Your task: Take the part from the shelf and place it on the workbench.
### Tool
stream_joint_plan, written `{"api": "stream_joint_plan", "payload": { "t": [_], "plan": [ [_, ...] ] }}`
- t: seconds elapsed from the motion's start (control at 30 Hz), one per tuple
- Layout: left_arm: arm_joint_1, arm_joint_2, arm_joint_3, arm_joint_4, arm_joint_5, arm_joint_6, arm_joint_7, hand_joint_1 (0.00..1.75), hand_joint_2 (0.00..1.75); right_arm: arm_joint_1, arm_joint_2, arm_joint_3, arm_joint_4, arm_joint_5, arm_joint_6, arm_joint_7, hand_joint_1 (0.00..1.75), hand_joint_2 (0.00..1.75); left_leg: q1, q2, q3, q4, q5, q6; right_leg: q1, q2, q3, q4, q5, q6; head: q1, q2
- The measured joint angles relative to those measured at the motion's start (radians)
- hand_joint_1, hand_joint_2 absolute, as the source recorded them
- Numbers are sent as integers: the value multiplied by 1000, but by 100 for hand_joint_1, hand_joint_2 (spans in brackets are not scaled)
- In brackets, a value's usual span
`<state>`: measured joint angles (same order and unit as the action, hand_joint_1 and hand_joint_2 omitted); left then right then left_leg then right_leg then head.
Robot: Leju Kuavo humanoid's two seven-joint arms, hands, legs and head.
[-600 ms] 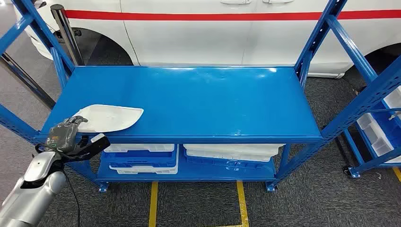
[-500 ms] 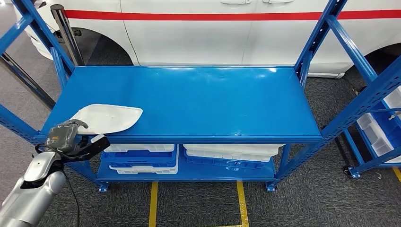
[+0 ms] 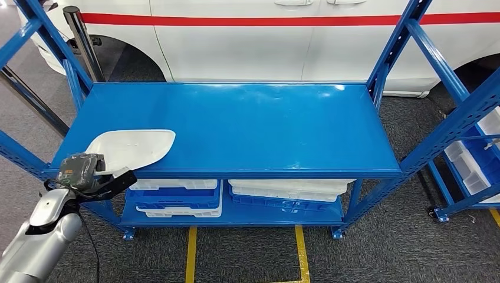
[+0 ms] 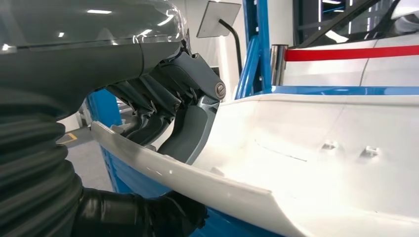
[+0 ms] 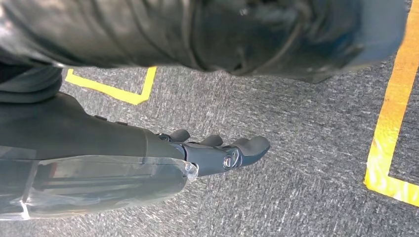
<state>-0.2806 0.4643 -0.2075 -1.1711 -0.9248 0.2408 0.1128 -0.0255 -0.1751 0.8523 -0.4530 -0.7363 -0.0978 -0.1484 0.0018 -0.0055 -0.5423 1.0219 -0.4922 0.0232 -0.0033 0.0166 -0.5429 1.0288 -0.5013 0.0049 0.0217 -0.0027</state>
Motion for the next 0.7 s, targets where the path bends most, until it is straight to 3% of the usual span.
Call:
{"api": "stream_joint_plan", "payload": {
  "t": [0.3,0.7],
  "plan": [
    [36,0,21,-23,0,91,-20,175,175,3,1,-15,0,2,-2,-7,0,0,0,0,0,0,0,0,0,0,-1,0,0,0,0,0],
    [48,0,37,-244,46,132,-88,175,175,11,9,-40,0,19,-7,-22,0,0,0,0,-1,0,0,0,0,0,-1,0,0,0,0,0]
  ]
}}
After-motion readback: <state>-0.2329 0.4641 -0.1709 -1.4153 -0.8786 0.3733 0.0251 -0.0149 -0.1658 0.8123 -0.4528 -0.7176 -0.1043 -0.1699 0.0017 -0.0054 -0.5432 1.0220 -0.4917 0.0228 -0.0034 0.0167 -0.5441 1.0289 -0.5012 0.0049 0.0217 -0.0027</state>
